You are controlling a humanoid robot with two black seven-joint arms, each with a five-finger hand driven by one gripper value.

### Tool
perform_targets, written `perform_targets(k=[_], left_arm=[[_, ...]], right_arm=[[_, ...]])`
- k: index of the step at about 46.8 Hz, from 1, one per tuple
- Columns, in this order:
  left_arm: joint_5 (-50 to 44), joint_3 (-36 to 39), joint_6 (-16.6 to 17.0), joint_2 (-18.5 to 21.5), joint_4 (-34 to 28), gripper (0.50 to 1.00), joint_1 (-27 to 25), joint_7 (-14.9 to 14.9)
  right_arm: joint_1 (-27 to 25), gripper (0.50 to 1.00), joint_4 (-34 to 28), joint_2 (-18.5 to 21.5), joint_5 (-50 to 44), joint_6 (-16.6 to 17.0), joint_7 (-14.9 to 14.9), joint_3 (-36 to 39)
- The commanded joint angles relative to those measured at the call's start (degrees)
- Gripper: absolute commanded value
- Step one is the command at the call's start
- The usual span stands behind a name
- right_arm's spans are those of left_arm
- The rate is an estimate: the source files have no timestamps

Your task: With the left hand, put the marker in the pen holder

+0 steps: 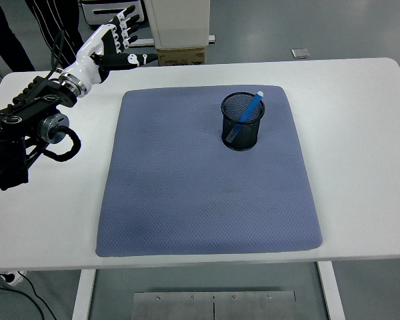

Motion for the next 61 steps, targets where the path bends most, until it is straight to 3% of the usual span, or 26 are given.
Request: perform_targets(k=[1,21,35,40,48,61], left_arm=[[1.3,0.0,0.0,1.3,0.0,1.0,1.4,0.0],[4.0,1.4,0.3,8.3,1.5,1.0,6.8,0.2],[-4.4,-0.6,0.0,10.2,3.4,1.0,11.1,-1.1],[-9.7,-1.6,-0.6,9.7,3.3,1.0,12.0,-1.6],[-16.9,-6.3,-4.8,8.4,3.2,1.0,16.2,-2.1],[-17.3,-14.0,-5.6,5.0,3.3,1.0,20.7,-2.3]], right_arm=[[0.0,1.0,0.0,0.0,0.0,0.0,0.0,0.0],[0.0,1.0,0.0,0.0,0.0,0.0,0.0,0.0],[0.0,1.0,0.1,0.0,-0.1,-0.4,0.0,0.0],[0.3,1.0,0.3,0.0,-0.2,-0.2,0.0,0.1],[0.6,1.0,0.4,0.0,-0.1,0.3,-0.3,0.1],[0.3,1.0,0.3,0.0,0.3,0.3,-0.1,0.4]])
